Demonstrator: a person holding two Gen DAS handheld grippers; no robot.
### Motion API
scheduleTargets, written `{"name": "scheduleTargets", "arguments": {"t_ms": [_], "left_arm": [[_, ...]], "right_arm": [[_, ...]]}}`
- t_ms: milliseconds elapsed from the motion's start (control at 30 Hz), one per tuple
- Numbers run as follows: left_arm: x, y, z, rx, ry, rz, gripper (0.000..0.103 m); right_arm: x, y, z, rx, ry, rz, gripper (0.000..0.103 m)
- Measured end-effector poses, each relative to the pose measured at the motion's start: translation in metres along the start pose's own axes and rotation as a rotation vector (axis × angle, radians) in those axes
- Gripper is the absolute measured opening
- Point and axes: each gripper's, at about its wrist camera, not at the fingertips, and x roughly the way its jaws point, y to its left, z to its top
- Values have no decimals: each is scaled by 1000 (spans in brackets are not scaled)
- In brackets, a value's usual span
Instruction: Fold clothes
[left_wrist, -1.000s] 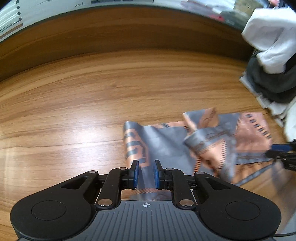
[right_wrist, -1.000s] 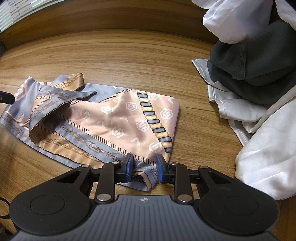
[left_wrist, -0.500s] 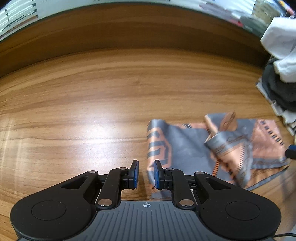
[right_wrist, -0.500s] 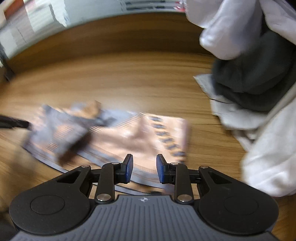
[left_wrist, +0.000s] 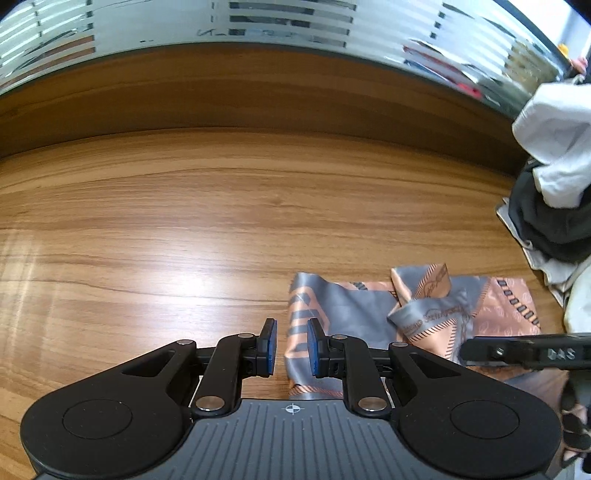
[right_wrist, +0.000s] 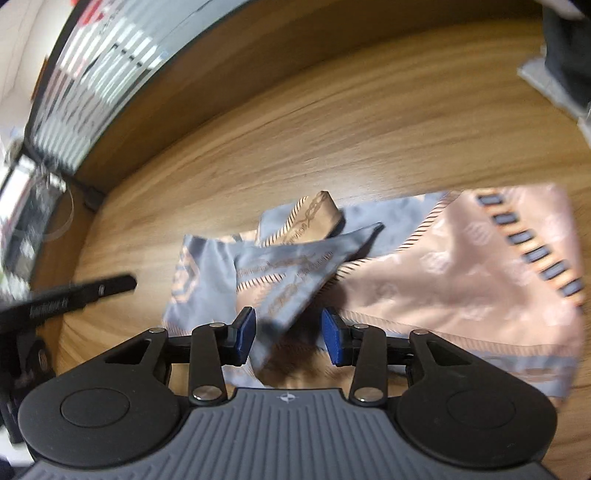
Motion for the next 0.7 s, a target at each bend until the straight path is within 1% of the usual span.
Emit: {"name": "scheduleTargets", "arguments": {"t_ms": [67,100,133,200,267,300,367,400,433,467,500,533,600,700], "left_arm": [[-3,5,-1,-12,-3,9,19],[-4,8,-2,-17,-3,14,19],[-5,11,-3,-21,-3,19,19],[-5,14,-5,-29,0,29,19],[-5,18,-8,-35,6,36,19],[-5,20,-9,-37,10,39,19],[-4,23,-10,-38,16,44,19],[-4,24,-11,-36,19,45,19],[-3,25,-12,-34,21,46,19],[-3,26,-12,-32,21,47,19],[-4,26,-12,-31,19,47,19],[-4,27,-13,-29,17,47,19],[-5,28,-13,-26,14,48,19],[-6,28,-13,-21,8,48,20]], "right_arm": [[9,1,2,44,-16,37,39],[11,3,4,49,-23,54,24],[14,7,5,38,-24,65,7],[16,21,6,-14,-36,70,6],[18,45,5,-123,-36,61,7],[19,57,5,-179,-33,57,9],[26,83,0,-295,0,52,10],[30,95,-4,-350,19,48,14],[35,106,-8,-406,39,44,24],[39,116,-13,-458,58,39,29],[43,124,-18,-495,72,36,32],[46,132,-23,-532,86,32,32],[51,142,-31,-578,110,26,32],[51,148,-36,-588,127,31,32]]}}
